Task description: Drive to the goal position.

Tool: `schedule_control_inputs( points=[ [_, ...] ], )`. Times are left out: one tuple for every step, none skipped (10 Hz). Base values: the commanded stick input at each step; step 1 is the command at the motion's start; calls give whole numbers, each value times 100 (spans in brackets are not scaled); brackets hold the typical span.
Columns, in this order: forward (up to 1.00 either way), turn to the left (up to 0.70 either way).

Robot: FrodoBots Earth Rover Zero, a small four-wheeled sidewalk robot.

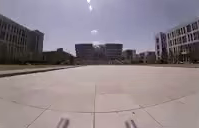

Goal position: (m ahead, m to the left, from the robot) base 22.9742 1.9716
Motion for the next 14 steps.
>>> schedule_control_inputs(
  points=[
    [100, 40],
    [100, 40],
    [100, 40],
    [100, 40],
    [100, 40],
    [100, 40],
    [100, 40],
    [100, 40],
    [100, 40],
    [100, 40],
    [100, 40],
    [100, 0],
    [100, 0],
    [100, 0]
  ],
)
